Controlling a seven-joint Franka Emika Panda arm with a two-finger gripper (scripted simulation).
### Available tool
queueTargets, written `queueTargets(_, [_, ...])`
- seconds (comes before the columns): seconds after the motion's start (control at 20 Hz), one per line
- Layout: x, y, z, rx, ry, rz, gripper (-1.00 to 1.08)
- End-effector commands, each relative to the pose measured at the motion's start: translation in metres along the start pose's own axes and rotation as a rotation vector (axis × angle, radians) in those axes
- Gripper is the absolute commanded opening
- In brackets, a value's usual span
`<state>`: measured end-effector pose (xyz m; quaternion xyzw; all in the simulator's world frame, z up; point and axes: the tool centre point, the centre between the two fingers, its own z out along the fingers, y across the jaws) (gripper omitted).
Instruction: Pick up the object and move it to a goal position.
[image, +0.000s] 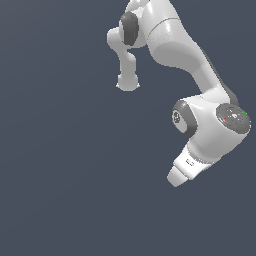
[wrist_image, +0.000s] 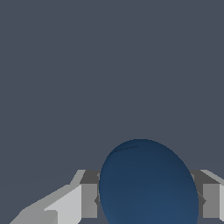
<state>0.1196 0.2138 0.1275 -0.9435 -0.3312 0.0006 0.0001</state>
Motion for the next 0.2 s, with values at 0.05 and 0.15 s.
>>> queueTargets(0.05, [0.0031, -0.0003, -0.0015, -0.001, 0.001, 0.000, -1.00])
queueTargets(0.15, [0.0035, -0.0004, -0.0016, -0.001, 0.001, 0.000, -1.00])
